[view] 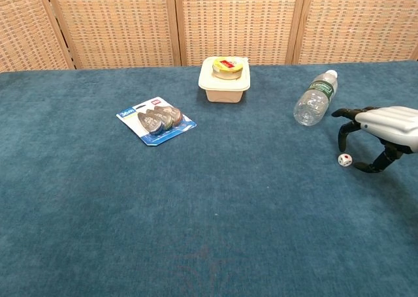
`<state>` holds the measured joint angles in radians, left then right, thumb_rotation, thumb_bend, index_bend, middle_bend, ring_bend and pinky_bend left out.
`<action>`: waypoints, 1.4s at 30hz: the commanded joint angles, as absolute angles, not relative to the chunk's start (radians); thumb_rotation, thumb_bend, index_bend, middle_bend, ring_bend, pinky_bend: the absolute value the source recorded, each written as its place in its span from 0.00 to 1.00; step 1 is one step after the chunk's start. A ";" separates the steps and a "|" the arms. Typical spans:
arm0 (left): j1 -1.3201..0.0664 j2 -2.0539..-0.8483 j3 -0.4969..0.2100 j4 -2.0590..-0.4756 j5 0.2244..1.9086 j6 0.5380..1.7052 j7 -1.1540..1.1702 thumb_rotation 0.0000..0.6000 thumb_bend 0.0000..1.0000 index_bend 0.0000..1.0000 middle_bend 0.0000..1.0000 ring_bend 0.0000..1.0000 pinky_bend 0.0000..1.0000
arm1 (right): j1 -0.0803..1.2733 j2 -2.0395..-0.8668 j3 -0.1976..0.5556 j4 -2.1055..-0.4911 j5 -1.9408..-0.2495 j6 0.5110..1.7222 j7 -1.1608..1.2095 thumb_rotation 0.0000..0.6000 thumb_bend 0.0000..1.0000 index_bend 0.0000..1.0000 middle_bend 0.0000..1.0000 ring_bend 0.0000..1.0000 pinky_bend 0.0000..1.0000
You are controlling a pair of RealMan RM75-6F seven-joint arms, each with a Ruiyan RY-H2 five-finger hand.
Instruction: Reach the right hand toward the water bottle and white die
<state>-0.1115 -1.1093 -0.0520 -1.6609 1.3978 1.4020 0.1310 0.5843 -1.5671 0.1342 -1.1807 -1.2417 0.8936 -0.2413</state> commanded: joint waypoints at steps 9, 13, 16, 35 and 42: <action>-0.113 -1.109 -0.052 -1.661 1.394 1.401 0.132 1.00 0.05 0.00 0.00 0.00 0.00 | 0.594 -1.596 0.125 -1.135 -1.245 0.886 -0.232 1.00 0.42 0.48 0.00 0.00 0.00; -0.114 -1.109 -0.052 -1.661 1.392 1.400 0.131 1.00 0.04 0.00 0.00 0.00 0.00 | 0.595 -1.607 0.125 -1.113 -1.246 0.893 -0.229 1.00 0.44 0.53 0.00 0.00 0.00; -0.114 -1.109 -0.052 -1.661 1.390 1.399 0.132 1.00 0.05 0.00 0.00 0.00 0.00 | 0.595 -1.609 0.124 -1.105 -1.248 0.895 -0.223 1.00 0.45 0.54 0.00 0.00 0.00; -0.107 -1.095 -0.048 -1.668 1.403 1.414 0.103 1.00 0.05 0.00 0.00 0.00 0.00 | 0.633 -1.320 0.214 -1.754 -1.293 1.040 -0.443 1.00 0.51 0.55 0.00 0.00 0.00; -0.109 -1.086 -0.051 -1.667 1.396 1.406 0.083 1.00 0.05 0.00 0.00 0.00 0.00 | 0.687 -1.331 0.266 -1.805 -1.175 1.039 -0.554 1.00 0.50 0.50 0.00 0.00 0.00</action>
<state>-0.1083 -1.0866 -0.0506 -1.6668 1.3957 1.4067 0.0842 0.6678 -1.3289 0.2483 -1.7903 -1.2083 1.0370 -0.5238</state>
